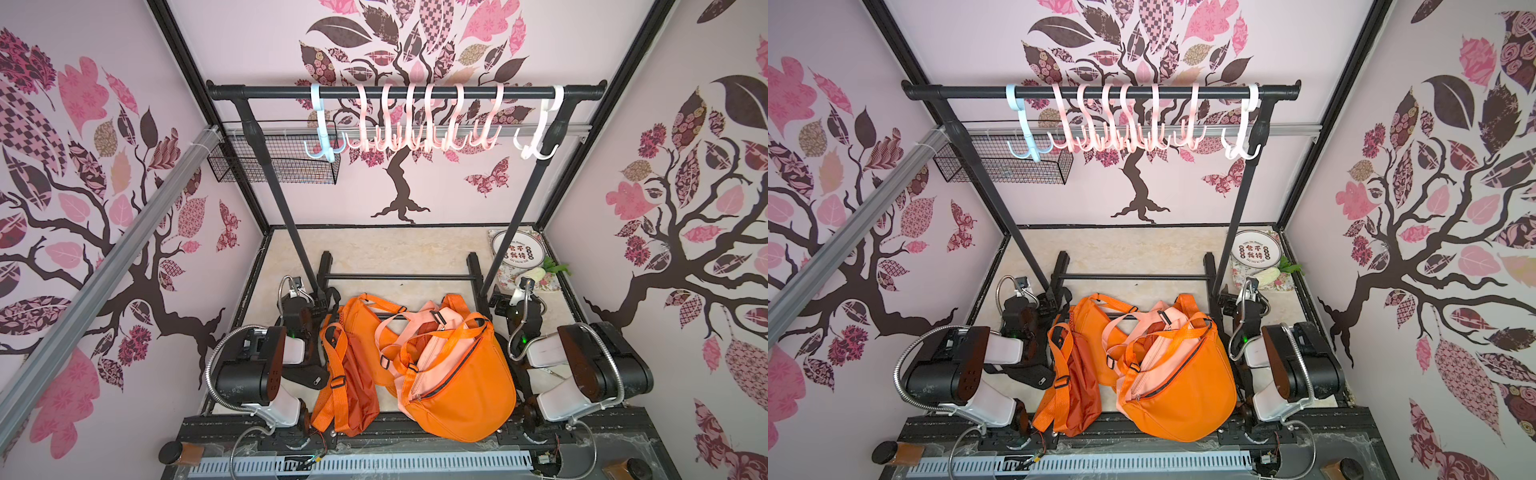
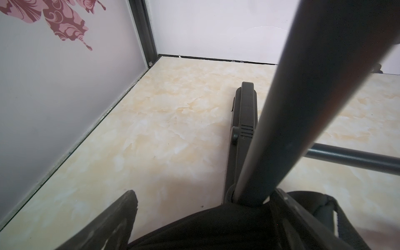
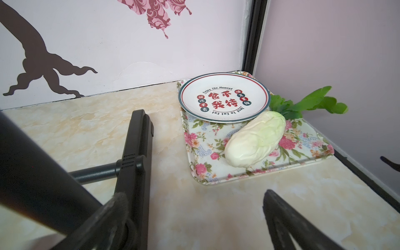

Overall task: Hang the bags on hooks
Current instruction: Pick up the bag from the bag.

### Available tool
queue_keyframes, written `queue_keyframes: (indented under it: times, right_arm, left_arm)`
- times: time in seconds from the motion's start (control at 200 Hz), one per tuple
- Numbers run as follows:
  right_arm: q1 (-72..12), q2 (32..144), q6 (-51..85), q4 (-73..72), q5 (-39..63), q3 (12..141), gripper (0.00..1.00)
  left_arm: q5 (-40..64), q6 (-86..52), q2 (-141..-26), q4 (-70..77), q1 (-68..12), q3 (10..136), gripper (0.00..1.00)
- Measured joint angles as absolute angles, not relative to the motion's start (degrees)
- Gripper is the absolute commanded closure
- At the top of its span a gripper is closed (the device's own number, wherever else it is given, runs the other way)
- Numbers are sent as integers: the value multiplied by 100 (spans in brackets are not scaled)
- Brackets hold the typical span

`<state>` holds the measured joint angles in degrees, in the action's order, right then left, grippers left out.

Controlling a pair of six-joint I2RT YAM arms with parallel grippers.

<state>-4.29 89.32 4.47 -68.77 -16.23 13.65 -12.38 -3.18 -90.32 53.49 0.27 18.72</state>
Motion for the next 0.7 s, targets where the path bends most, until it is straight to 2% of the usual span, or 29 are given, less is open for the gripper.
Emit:
queue_keyframes:
  times: [0.39,0.54,0.7]
  right_arm:
    - [-432,8766,443,-6724,-1623,1363,0]
    - [-432,7478,814,-5369,-1804,1601,0]
    - [-429,6475,2163,-2969,-2034,2954,0]
  left_arm:
    - [-1297,-336,-8952,5288,14,1872,2]
    - [-1507,-346,-7970,4630,-64,1872,2]
    - [-1824,-484,-6431,3625,-329,2088,2]
